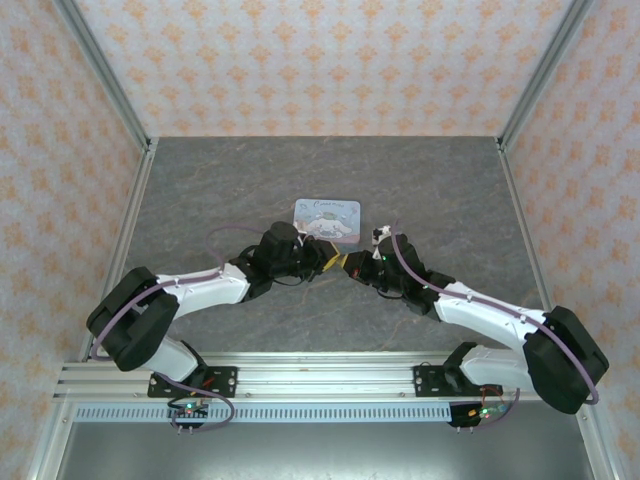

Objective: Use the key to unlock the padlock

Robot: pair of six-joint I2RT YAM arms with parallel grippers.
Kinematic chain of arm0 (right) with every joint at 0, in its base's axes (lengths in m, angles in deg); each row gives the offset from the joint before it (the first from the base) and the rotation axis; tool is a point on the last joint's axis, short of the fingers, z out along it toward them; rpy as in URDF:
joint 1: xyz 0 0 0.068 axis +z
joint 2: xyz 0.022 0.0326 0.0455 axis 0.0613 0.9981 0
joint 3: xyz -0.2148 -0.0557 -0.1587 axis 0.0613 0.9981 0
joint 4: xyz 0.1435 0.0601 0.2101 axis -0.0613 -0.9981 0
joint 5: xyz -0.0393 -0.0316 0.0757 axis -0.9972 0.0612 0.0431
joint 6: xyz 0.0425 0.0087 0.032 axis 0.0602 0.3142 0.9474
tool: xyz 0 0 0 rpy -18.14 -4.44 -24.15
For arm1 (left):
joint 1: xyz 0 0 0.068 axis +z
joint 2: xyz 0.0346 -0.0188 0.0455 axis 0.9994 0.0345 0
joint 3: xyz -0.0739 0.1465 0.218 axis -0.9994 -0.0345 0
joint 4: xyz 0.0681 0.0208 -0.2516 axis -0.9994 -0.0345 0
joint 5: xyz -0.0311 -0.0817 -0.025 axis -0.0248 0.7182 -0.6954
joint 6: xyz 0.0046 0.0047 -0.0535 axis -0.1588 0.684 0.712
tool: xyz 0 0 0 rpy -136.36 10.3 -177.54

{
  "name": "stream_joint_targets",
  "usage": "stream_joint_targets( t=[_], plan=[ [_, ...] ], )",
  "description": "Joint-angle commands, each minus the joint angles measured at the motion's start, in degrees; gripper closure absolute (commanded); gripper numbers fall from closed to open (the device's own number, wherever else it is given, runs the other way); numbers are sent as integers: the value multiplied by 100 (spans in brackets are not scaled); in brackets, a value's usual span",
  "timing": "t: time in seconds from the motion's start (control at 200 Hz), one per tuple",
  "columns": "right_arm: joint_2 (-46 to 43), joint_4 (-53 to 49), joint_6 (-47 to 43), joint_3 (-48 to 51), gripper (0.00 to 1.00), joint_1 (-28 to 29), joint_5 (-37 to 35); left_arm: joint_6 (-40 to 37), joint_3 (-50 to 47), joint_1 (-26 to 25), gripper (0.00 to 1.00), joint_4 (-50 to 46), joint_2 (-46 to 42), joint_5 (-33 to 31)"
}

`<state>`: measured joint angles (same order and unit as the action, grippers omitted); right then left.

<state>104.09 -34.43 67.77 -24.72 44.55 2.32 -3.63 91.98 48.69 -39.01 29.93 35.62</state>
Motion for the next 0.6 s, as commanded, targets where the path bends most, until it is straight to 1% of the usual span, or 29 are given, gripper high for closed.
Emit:
stream_joint_targets(
  t=[0.0,0.22,0.33,0.38,0.43,0.596],
  plan=[
    [37,246,-39,9,100,-26,44,-73,92,-65,84,-37,98,-87],
    [38,283,-26,18,100,-25,74,-75,109,-83,85,9,185,-59],
    [37,290,-21,31,100,-25,71,-82,127,-90,87,20,196,-56],
    [37,290,-22,35,100,-21,68,-78,127,-92,89,20,196,-56],
    [43,290,-18,38,100,-26,67,-81,132,-88,94,20,205,-52],
    [38,207,-49,27,100,-34,46,-108,141,-88,98,3,196,-65]
  ],
)
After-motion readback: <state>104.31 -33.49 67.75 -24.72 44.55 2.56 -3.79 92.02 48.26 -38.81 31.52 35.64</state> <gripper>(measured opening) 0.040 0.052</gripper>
